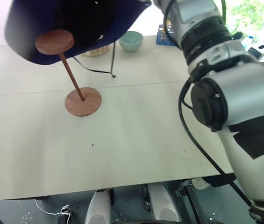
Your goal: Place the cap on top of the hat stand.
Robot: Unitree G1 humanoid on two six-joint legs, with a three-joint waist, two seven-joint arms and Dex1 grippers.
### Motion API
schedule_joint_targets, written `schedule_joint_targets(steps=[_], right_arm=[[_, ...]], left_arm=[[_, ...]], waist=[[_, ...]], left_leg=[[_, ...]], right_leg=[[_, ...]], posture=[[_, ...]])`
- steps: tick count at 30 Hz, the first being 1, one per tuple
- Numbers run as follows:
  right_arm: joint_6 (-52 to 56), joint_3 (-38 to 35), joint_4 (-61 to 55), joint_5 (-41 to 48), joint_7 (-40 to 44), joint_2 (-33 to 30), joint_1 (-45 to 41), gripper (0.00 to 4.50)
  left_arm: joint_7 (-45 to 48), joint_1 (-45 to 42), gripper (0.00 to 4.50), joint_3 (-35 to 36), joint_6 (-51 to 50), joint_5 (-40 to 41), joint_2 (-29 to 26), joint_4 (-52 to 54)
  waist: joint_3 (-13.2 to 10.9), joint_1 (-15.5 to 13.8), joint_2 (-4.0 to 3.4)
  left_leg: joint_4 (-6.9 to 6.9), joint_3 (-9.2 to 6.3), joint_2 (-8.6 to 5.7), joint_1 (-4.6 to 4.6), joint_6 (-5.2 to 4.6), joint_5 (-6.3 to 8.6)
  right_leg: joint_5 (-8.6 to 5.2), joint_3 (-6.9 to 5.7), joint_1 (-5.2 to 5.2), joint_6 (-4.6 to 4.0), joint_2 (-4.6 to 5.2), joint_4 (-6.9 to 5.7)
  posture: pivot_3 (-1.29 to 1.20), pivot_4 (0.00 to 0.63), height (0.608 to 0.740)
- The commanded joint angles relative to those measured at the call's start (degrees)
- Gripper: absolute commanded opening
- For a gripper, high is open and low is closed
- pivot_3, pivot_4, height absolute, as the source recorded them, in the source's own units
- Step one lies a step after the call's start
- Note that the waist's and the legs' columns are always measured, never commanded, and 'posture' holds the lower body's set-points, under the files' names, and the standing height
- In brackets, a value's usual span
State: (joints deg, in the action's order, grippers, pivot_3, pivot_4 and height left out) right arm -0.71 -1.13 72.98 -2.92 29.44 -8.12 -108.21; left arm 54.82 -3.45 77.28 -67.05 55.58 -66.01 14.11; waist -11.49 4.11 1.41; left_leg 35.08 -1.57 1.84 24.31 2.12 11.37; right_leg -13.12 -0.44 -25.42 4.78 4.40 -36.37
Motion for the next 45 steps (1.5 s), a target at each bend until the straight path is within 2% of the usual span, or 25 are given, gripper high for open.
schedule_joint_targets(steps=[1, 5, 9, 16, 23, 26, 30, 38, 45], right_arm=[[-2.69, -1.70, -5.22, 2.30, 0.36, 0.92, -3.50, 0.03], [-4.54, -0.94, -8.83, 3.04, 1.07, 2.30, -2.31, 0.03], [-8.68, 1.06, -16.64, 2.18, 1.97, 2.75, 2.53, 0.03], [-7.93, 5.72, -39.04, 1.94, 3.36, 3.40, 19.92, 0.03], [-4.14, 8.43, -52.03, 0.38, -0.61, 4.58, 33.53, 0.03], [-12.81, 9.32, -56.77, -1.05, -3.15, 4.42, 40.60, 0.03], [-23.02, 10.51, -59.25, -3.66, -5.20, 2.49, 49.49, 0.03], [-26.74, 11.89, -60.00, -7.87, -12.67, 4.17, 58.28, 0.03], [-33.77, 14.71, -59.21, -15.60, -17.54, 1.06, 65.96, 0.03]], left_arm=[[0.36, 1.52, 4.50, 4.43, 0.58, -1.05, -1.40, -0.20], [0.12, 2.31, 4.50, 5.50, 0.34, -0.46, -1.69, -0.37], [-0.03, 1.69, 4.50, 6.25, -0.45, 0.40, -3.41, -1.37], [0.17, -1.93, 4.50, 6.32, -2.29, 0.57, -8.22, -6.32], [-0.11, -3.97, 4.50, 2.56, -1.03, 0.18, -8.72, -6.86], [-0.07, -4.99, 4.50, 0.65, -0.45, -0.15, -8.80, -7.31], [-0.03, -6.03, 4.50, -1.23, 0.28, -0.48, -9.02, -7.86], [0.05, -8.98, 4.50, -5.81, 1.72, -0.54, -10.17, -9.82], [1.19, -11.00, 4.50, -9.91, 2.26, -0.85, -11.22, -11.11]], waist=[[0.00, -0.03, 0.00], [0.01, 0.07, 0.02], [0.07, 0.06, 0.11], [0.11, -0.04, 0.18], [0.11, -0.08, 0.18], [0.11, -0.08, 0.19], [0.12, -0.17, 0.21], [0.13, -0.04, 0.23], [0.12, -0.18, 0.24]], left_leg=[[0.00, 0.00, 0.00, 0.00, 0.00, 0.00], [0.02, 0.01, 0.00, -0.01, 0.04, -0.03], [0.02, 0.00, 0.02, -0.02, 0.05, -0.03], [0.07, 0.02, 0.00, -0.10, 0.05, -0.04], [0.08, -0.01, 0.02, -0.37, 0.14, -0.10], [0.08, -0.04, 0.03, -0.41, 0.16, -0.12], [0.08, -0.02, 0.02, -0.44, 0.16, -0.12], [0.06, -0.01, 0.03, -0.57, 0.21, -0.15], [0.07, 0.00, 0.03, -0.61, 0.21, -0.15]], right_leg=[[0.01, 0.00, 0.00, -0.03, 0.00, 0.00], [0.03, 0.00, 0.00, -0.14, 0.01, 0.00], [0.06, 0.00, -0.01, -0.13, 0.00, -0.03], [0.07, 0.00, 0.07, -0.09, 0.02, -0.08], [0.04, 0.01, 0.01, -0.14, 0.00, -0.71], [0.00, 0.01, 0.03, -0.20, -0.04, -0.72], [0.02, 0.02, 0.11, -0.16, -0.03, -0.68], [-0.07, 0.08, 0.14, -0.32, -0.06, -0.72], [-0.08, 0.11, 0.22, -0.33, -0.08, -0.68]], posture=[[0.00, 0.150, 0.740], [0.00, 0.150, 0.740], [0.00, 0.150, 0.740], [0.00, 0.150, 0.740], [0.00, 0.150, 0.740], [0.00, 0.150, 0.740], [0.00, 0.150, 0.740], [0.00, 0.150, 0.740], [0.00, 0.150, 0.740]])
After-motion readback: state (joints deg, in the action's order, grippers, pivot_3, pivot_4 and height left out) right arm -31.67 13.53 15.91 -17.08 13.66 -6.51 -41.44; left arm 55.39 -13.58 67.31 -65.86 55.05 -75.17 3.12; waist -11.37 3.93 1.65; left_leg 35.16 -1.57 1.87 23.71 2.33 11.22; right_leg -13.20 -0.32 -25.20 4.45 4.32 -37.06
